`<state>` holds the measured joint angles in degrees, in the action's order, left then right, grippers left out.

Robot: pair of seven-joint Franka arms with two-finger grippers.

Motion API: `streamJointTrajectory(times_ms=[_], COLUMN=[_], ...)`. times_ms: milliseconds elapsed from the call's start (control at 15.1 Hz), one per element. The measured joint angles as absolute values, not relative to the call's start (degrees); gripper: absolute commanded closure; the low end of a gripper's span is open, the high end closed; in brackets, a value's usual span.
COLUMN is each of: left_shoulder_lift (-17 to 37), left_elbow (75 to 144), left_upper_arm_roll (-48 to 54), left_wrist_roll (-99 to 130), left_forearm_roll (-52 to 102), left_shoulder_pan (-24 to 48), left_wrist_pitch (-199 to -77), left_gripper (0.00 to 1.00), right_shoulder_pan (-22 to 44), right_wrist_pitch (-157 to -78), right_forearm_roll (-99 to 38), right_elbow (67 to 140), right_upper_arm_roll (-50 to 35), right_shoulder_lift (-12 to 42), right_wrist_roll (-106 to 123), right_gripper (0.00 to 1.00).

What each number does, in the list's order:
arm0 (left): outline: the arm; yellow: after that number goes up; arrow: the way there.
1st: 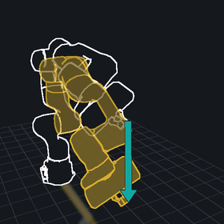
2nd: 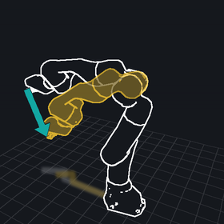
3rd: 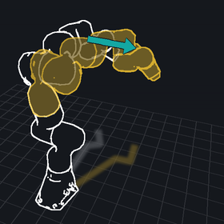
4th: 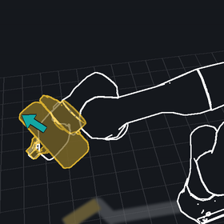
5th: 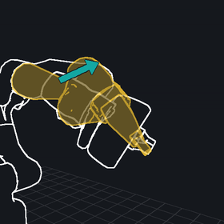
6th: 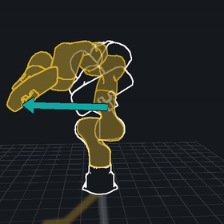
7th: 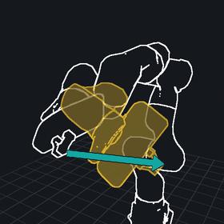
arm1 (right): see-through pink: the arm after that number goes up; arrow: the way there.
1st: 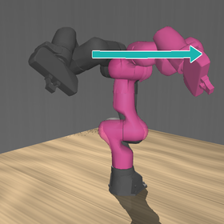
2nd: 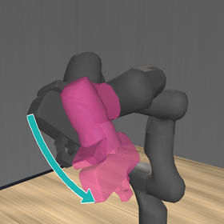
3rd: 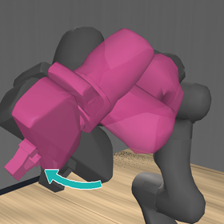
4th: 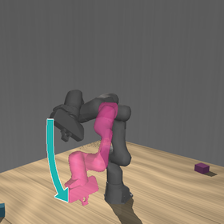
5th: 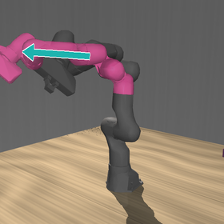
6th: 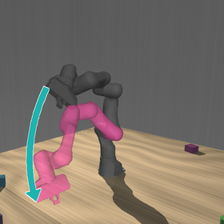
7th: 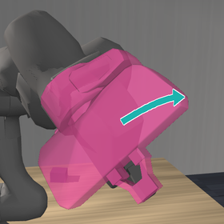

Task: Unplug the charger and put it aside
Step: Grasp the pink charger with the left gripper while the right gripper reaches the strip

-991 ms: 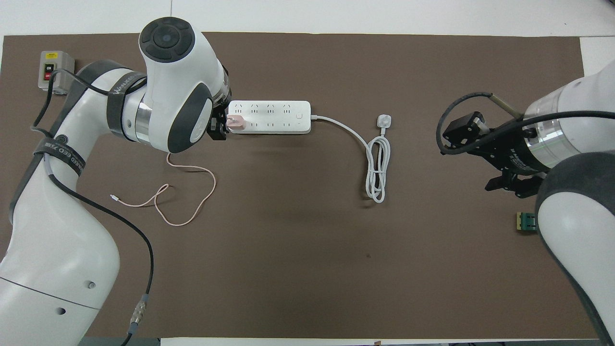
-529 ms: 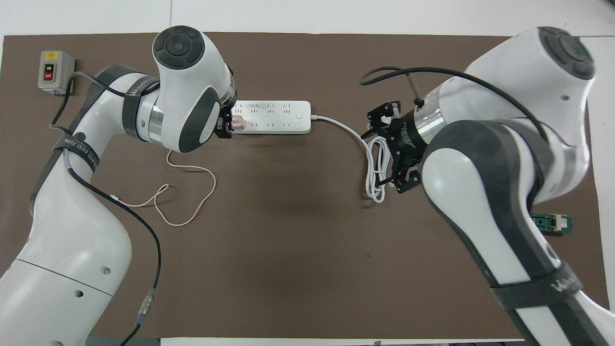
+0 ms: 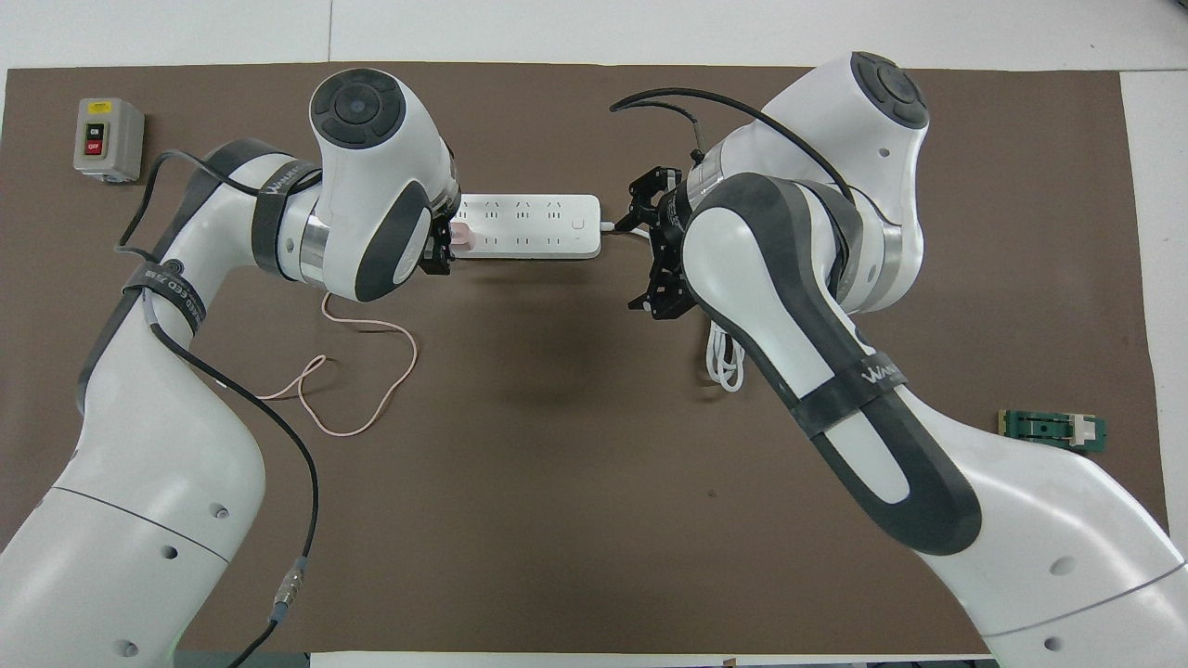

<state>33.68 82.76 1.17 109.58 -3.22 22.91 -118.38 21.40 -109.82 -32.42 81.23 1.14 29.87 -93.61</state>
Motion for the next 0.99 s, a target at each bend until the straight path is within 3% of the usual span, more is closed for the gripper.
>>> streamJointTrajectory(times_ms=[661,727,793,859,991], left_shoulder_lift=[33.68,33.68,33.68,33.68,33.68], left_elbow=[83.58,83.59,83.61,83.62,83.66], left_upper_arm_roll=[1.19,1.19,1.19,1.18,1.18], left_wrist_roll=[111.08,111.19,111.24,111.30,111.34], left_forearm_roll=[-3.24,-3.24,-3.24,-3.24,-3.25], left_shoulder_pan=[23.89,23.98,24.06,24.17,24.46], left_wrist_pitch=[-118.27,-118.26,-118.21,-118.12,-117.73], left_gripper=[0.41,0.51,0.67,1.00,1.00], right_shoulder_pan=[23.52,23.53,23.59,23.72,24.06], right_wrist_pitch=[-118.76,-120.05,-121.07,-121.94,-123.12], right_forearm_roll=[-32.37,-32.33,-32.29,-32.27,-32.24], right_elbow=[67.53,66.41,65.64,65.11,64.44], right_upper_arm_roll=[1.11,1.11,1.10,1.10,1.10], right_shoulder_lift=[46.06,47.63,48.80,49.64,50.60], right_wrist_roll=[-94.43,-94.29,-94.14,-94.03,-94.00], right_gripper=[0.00,0.00,0.00,0.00,0.00])
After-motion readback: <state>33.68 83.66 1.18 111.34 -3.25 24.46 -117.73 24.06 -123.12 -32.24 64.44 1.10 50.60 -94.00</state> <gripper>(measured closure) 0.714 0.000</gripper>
